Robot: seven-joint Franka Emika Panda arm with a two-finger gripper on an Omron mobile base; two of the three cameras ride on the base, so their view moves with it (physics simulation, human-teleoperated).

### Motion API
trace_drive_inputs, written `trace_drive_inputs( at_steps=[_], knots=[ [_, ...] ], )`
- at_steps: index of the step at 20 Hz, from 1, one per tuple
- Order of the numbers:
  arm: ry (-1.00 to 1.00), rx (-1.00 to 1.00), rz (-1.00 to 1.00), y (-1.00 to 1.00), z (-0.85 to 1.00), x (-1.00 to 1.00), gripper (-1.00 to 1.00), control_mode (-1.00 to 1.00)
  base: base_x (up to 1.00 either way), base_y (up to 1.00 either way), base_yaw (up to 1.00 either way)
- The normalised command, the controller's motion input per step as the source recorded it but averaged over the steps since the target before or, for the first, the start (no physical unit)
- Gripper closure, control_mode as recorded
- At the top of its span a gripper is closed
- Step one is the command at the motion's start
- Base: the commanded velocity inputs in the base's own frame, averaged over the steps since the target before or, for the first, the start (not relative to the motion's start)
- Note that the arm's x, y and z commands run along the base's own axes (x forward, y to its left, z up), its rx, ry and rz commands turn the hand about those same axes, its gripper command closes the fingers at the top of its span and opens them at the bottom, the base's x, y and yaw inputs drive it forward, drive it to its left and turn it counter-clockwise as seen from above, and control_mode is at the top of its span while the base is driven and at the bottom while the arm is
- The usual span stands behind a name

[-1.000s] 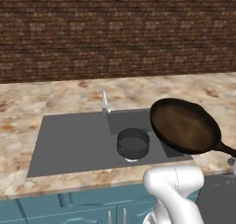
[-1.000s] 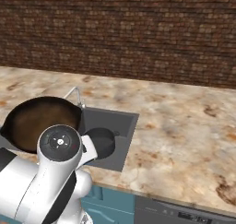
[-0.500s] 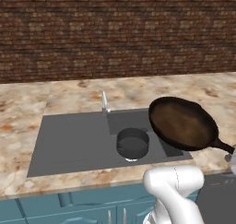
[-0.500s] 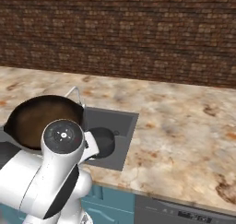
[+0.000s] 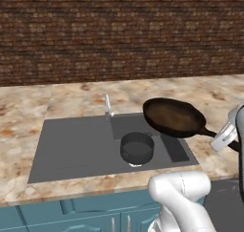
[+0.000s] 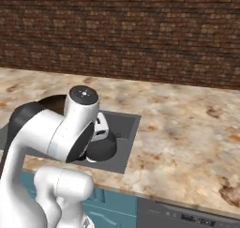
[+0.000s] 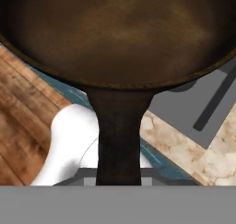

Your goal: Move the pot and pan from the stove into the sink.

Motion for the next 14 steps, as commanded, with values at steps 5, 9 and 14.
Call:
trace_drive_inputs(
  at_steps=[5,9,14],
  knots=[
    [0.19,-0.02,0.0,0.02,-0.08,0.68,1.0,-1.0,0.0,0.0,0.0],
    [0.13,-0.04,0.0,0.01,-0.24,0.52,1.0,-1.0,0.0,0.0,0.0],
    [0.08,-0.06,0.0,0.0,-0.42,0.31,1.0,-1.0,0.0,0.0,0.0]
  ],
)
